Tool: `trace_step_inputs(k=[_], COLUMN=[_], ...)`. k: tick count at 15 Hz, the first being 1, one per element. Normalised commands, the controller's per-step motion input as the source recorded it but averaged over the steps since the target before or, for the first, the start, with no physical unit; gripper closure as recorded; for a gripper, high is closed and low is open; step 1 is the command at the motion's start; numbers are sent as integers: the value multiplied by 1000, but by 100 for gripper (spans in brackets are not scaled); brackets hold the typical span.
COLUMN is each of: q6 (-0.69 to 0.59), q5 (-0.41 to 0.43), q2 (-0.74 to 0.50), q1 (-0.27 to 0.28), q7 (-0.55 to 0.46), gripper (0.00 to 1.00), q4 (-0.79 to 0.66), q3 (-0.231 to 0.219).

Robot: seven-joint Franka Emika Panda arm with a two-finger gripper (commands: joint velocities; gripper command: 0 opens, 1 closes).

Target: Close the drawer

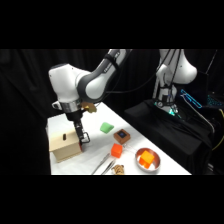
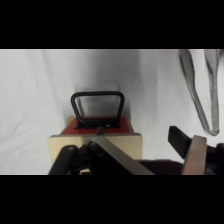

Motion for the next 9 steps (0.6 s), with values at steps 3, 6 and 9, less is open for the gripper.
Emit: trace_step_inputs(k=[3, 6, 9], q6=[-445, -431, -376], q5=[64, 97, 100], q2=[-433, -286, -189], q1=[-42, -51, -57], q7=[-169, -181, -160], gripper=[0, 0, 0], q4=[-97, 15, 60], q3=[56, 48, 26])
